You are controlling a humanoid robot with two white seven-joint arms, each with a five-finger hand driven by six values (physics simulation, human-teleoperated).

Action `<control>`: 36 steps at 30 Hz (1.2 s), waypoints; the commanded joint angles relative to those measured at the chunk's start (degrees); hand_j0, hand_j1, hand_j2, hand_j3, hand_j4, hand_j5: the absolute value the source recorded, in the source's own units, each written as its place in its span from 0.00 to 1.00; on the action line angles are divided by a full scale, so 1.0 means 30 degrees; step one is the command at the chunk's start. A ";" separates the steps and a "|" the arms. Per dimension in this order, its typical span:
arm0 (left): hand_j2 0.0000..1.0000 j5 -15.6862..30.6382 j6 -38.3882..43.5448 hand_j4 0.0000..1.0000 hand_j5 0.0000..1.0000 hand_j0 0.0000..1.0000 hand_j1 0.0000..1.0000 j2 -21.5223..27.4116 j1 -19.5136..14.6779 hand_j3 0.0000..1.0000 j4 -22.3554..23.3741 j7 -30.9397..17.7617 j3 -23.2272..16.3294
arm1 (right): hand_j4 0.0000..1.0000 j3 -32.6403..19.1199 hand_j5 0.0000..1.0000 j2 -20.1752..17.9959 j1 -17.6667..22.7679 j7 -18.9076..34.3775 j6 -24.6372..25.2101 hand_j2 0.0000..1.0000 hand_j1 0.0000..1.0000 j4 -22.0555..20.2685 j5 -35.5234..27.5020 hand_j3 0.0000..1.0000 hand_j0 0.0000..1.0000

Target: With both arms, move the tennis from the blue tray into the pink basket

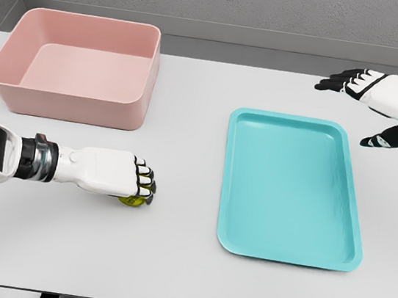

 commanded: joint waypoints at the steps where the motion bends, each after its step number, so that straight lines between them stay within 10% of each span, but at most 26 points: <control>1: 0.28 -0.0140 -0.0106 0.28 0.28 0.28 0.28 -0.0021 0.0000 0.28 0.0014 -0.0101 -0.0036 | 1.00 -0.0001 1.00 -0.0021 0.0000 -0.0010 0.0045 1.00 1.00 -0.0003 -0.0098 1.00 1.00; 12: 0.20 -0.0169 -0.0106 0.20 0.20 0.20 0.20 -0.0490 -0.0029 0.20 0.0102 -0.0482 -0.0065 | 1.00 -0.0001 1.00 -0.0021 0.0000 -0.0010 0.0045 1.00 1.00 0.0026 -0.0098 1.00 1.00; 26: 0.22 0.3376 -0.0106 0.22 0.22 0.22 0.22 -0.0138 -0.3720 0.22 0.0482 -0.0335 0.2512 | 1.00 -0.0001 1.00 -0.0021 0.0000 -0.0010 0.0045 1.00 1.00 0.0026 -0.0098 1.00 1.00; 30: 0.23 0.3347 -0.0106 0.23 0.23 0.23 0.23 -0.0373 -0.5126 0.23 0.2883 -0.0364 0.2953 | 1.00 -0.0001 1.00 -0.0021 0.0000 -0.0010 0.0045 1.00 1.00 0.0026 -0.0098 1.00 1.00; 36: 0.24 0.3493 -0.0106 0.24 0.24 0.24 0.24 -0.2130 -0.7295 0.24 1.1525 -0.0393 0.2924 | 1.00 0.0028 1.00 -0.0021 0.0000 -0.0010 0.0045 1.00 1.00 0.0026 -0.0098 1.00 1.00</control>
